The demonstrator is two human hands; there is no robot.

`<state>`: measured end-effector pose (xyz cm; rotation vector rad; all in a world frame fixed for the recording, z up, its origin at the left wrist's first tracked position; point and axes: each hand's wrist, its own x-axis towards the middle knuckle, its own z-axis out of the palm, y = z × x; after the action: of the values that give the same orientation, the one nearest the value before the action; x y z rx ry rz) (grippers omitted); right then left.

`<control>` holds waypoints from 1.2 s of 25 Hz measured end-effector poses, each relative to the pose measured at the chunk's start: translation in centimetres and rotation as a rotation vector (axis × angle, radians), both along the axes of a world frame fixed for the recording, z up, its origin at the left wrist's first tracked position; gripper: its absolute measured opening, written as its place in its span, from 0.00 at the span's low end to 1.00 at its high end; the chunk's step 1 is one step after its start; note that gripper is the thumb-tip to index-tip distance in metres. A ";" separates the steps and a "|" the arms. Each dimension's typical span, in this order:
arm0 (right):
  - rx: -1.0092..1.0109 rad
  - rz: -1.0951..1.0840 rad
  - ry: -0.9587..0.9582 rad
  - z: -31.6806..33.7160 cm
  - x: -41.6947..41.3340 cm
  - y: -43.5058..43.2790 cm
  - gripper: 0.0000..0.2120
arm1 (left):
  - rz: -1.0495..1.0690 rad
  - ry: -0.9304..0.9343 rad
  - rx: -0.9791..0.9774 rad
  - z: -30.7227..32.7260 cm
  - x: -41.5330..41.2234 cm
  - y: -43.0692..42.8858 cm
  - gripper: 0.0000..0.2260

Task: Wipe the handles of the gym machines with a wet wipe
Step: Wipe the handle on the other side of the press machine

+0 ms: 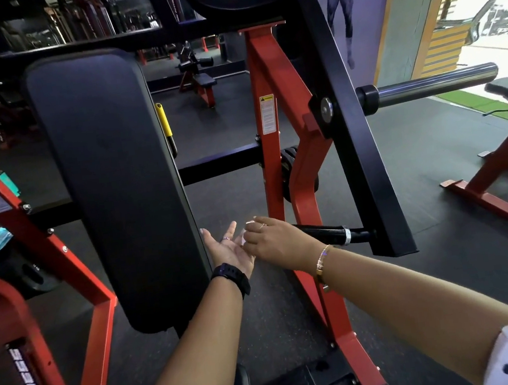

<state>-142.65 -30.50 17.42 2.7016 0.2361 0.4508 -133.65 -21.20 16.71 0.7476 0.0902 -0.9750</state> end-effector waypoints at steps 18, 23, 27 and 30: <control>0.348 -0.155 -0.383 -4.9 -6.9 -1.2 0.22 | 0.064 -1.709 0.457 -0.7 -1.6 -0.4 0.20; 0.525 -0.379 -0.427 -4.9 -4.7 -0.5 0.27 | -0.115 -2.304 0.740 -0.7 -2.0 -0.8 0.30; 0.443 -0.300 -0.375 -5.9 -5.7 -1.3 0.22 | -0.276 -2.334 0.988 -1.2 -2.4 -0.5 0.31; 0.402 -0.313 -0.434 -6.3 -8.3 -3.2 0.22 | -0.300 -2.413 1.110 -1.0 -2.2 -0.6 0.38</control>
<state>-150.91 -33.72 11.09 2.8474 -0.4350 1.0563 -135.89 -21.78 15.67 2.5119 -1.7222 0.3981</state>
